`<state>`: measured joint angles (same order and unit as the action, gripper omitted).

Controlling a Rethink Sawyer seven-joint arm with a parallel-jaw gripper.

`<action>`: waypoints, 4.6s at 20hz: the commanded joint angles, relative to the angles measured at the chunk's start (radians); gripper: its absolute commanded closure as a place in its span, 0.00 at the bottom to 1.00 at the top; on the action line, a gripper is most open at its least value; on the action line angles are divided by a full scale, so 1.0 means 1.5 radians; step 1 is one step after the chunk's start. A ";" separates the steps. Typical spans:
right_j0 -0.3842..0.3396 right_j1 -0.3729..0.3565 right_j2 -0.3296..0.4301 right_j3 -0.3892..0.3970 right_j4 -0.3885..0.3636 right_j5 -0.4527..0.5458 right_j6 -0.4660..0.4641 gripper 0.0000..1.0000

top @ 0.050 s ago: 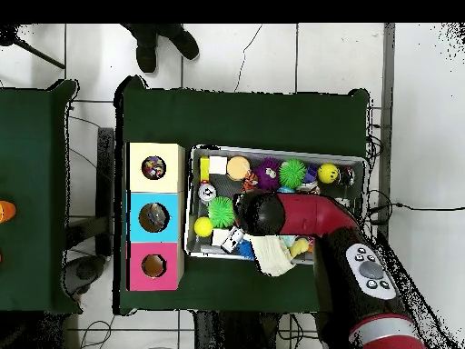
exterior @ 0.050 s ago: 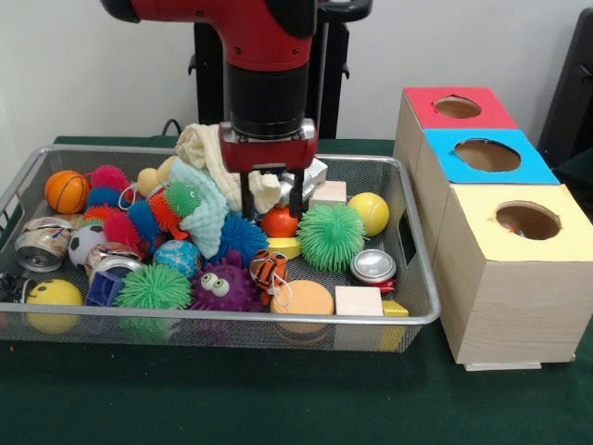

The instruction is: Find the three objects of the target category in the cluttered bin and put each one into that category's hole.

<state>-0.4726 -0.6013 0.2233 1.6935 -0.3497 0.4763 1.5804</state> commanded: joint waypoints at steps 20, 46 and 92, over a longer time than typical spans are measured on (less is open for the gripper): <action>-0.031 0.057 0.024 -0.062 0.021 -0.004 0.058 0.00; -0.012 0.124 0.009 -0.123 0.015 -0.046 0.049 0.00; -0.004 0.202 -0.009 -0.207 -0.012 -0.065 0.040 1.00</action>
<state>-0.4739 -0.3732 0.2136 1.4820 -0.3448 0.3840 1.5804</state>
